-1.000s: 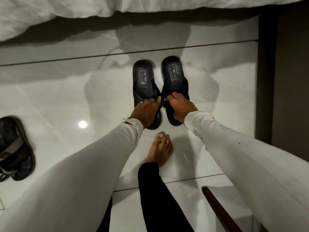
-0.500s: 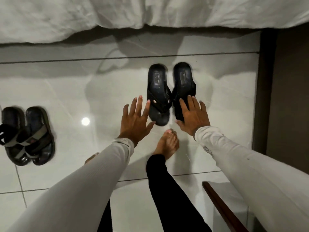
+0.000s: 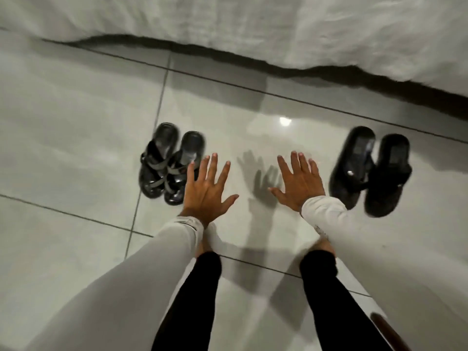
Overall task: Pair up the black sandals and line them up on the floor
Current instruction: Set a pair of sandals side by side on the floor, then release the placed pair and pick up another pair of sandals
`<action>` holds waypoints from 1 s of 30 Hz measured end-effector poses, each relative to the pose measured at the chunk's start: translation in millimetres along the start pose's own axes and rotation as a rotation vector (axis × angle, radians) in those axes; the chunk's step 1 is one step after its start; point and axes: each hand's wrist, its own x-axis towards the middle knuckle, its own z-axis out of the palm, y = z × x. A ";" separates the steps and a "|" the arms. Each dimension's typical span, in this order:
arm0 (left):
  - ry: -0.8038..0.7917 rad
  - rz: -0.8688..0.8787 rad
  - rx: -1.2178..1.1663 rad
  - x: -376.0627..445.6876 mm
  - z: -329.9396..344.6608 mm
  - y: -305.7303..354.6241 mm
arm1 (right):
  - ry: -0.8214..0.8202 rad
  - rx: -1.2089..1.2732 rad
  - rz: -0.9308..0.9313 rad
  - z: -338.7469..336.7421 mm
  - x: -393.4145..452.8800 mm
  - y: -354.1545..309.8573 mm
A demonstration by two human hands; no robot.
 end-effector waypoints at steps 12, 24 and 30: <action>-0.208 -0.378 -0.278 -27.3 61.0 -207.6 | -0.238 0.303 -0.011 18.9 81.2 -241.1; -0.463 -0.595 -0.870 64.2 101.9 -221.7 | -0.458 0.717 0.172 52.1 148.5 -263.5; -0.386 -0.537 -0.939 92.8 93.8 -181.6 | -0.472 0.729 0.193 39.2 150.5 -223.8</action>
